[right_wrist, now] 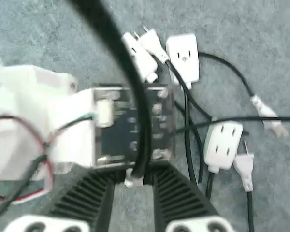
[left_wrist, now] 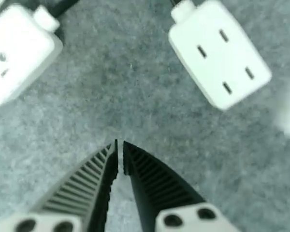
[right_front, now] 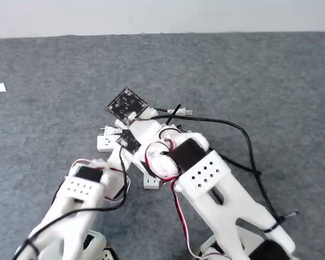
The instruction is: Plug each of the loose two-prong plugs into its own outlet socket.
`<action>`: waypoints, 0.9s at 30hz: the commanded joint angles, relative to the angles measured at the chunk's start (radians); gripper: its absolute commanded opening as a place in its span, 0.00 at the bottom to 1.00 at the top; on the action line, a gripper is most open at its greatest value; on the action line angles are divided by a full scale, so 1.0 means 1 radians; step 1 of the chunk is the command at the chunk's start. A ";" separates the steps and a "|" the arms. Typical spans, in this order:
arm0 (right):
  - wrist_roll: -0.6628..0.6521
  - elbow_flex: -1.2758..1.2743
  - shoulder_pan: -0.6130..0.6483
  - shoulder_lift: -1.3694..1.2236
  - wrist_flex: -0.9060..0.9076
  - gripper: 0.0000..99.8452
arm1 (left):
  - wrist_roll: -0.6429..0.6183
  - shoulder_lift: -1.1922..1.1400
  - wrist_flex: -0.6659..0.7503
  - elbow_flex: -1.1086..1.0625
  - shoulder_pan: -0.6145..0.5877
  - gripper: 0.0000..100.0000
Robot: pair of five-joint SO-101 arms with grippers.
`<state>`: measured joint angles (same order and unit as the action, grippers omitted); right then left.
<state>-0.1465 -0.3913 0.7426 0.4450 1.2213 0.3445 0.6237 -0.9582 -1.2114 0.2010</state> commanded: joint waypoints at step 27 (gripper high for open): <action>0.476 -0.123 -0.157 -0.193 -0.219 0.01 | -0.655 0.721 0.546 -0.392 -0.219 0.01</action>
<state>0.3061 -0.5232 0.5907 0.2470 1.0311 -0.2954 1.2866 -0.4396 -1.6042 -0.0107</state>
